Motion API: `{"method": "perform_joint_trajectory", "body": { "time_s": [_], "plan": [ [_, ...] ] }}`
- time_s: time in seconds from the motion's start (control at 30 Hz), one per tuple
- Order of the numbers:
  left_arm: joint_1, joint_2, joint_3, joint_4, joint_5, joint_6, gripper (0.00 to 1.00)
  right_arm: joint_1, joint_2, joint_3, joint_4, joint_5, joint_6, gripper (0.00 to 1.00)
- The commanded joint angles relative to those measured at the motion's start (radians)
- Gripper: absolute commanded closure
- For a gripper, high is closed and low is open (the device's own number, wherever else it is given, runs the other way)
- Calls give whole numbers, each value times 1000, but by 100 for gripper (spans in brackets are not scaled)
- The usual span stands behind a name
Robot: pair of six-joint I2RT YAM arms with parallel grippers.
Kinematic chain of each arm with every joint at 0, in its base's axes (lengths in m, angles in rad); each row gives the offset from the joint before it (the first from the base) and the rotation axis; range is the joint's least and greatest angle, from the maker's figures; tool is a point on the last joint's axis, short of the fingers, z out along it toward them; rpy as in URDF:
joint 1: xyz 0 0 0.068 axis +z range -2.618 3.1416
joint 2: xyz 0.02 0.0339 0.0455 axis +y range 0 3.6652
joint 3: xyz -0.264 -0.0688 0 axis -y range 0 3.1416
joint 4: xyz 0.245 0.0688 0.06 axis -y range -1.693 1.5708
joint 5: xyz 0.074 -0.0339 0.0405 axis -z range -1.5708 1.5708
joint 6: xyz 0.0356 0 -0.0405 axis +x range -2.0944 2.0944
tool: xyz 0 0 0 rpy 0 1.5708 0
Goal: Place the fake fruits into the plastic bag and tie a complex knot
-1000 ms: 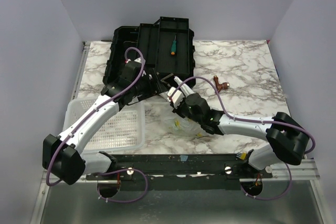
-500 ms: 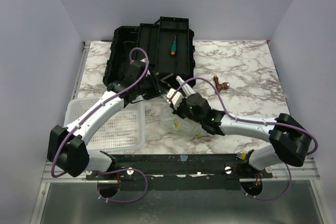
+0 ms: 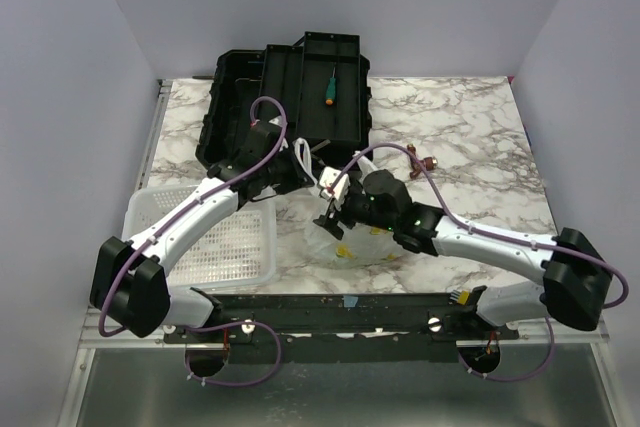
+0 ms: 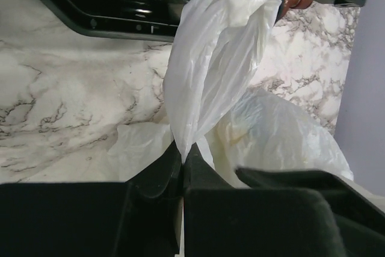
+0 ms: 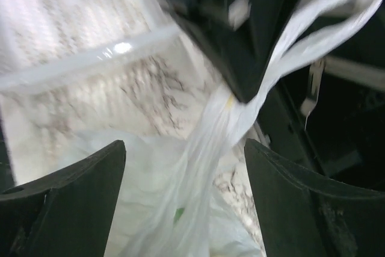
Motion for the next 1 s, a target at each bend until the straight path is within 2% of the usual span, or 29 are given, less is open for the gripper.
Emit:
{"method": "perform_joint_trajectory", "body": {
  "time_s": [0.0,0.1,0.23,0.33,0.43,0.6,0.7,0.77,0.87,0.97],
  "plan": [
    [5,-29,-33,54,13,7,100,8,-90,86,-87,-210,33,14],
    [6,-28,-33,55,12,9,100,8,-99,122,-106,-253,46,9],
    [6,-29,-41,60,8,15,100,9,-91,177,-112,-257,59,8],
    [10,-32,-41,68,8,28,100,9,-106,228,-108,-323,78,8],
    [21,-25,-25,72,7,57,100,8,-109,344,-139,-404,122,6],
    [58,-6,-1,76,21,112,100,-31,-103,559,-288,-438,192,3],
    [88,3,7,83,32,143,100,-134,-110,627,-417,-454,230,2],
    [105,11,15,86,46,169,100,-248,-122,625,-497,-481,252,2],
    [117,20,32,86,63,205,100,-474,-149,599,-584,-604,235,3],
    [123,20,42,89,69,224,100,-638,-175,602,-698,-720,221,4]
  ]
}}
